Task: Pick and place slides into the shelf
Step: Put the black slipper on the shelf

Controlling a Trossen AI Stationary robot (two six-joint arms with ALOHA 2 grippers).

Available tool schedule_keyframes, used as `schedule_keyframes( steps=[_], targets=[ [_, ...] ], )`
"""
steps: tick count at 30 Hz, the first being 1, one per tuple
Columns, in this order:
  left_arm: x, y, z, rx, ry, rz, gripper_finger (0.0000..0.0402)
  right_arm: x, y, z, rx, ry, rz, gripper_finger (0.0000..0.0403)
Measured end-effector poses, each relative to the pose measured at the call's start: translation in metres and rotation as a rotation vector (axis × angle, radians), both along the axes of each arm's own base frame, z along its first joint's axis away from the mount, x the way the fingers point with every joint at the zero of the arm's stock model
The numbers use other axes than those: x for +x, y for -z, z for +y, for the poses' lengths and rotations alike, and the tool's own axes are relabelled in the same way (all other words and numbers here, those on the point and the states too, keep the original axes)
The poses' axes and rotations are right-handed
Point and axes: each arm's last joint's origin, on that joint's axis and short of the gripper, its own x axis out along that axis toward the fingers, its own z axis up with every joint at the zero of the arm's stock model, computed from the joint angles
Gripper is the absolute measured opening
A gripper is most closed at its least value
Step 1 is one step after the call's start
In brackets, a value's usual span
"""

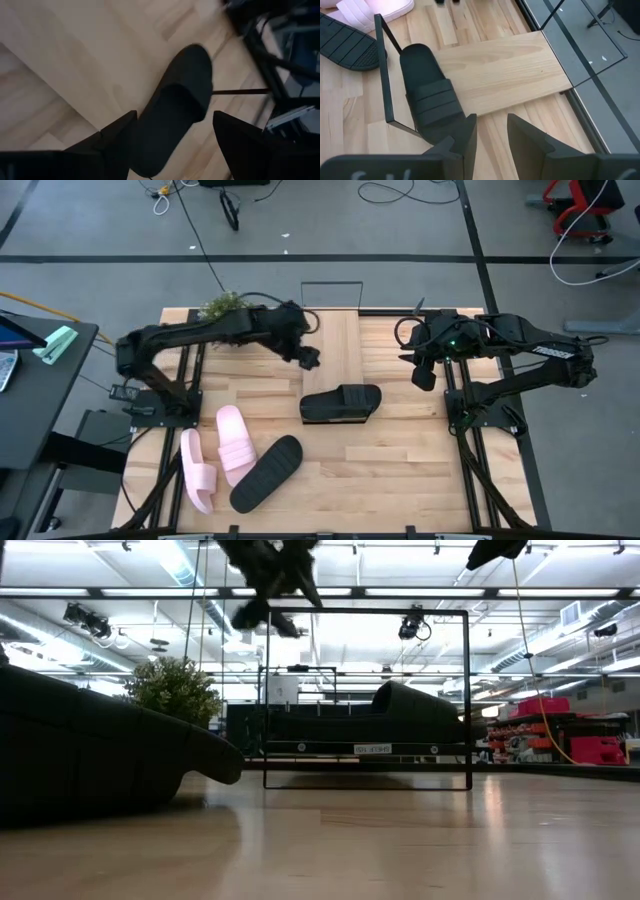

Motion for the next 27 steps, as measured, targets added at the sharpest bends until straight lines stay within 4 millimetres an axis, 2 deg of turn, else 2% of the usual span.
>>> schedule_keyframes(
  steps=[5, 11, 16, 22, 27],
  targets=[
    [-0.029, -0.037, -0.026, 0.096, -0.146, -0.071, 0.0263, 0.000, 0.000, 0.000, 0.002, 0.002, 0.000, 0.0114],
    [-0.046, -0.058, -0.069, 0.170, -0.210, -0.145, 0.0263, 0.004, -0.003, 0.005, 0.034, -0.063, -0.045, 0.0114],
    [-0.048, -0.058, -0.107, 0.186, -0.239, -0.174, 0.0263, 0.009, -0.008, 0.017, 0.054, -0.154, -0.114, 0.0114],
    [-0.051, -0.049, -0.152, 0.163, -0.276, -0.171, 0.0263, 0.018, -0.012, 0.035, 0.074, -0.237, -0.191, 0.0114],
    [-0.060, -0.039, -0.180, 0.165, -0.274, -0.135, 0.0263, 0.041, -0.003, 0.059, 0.091, -0.319, -0.176, 0.0113]
  ],
)
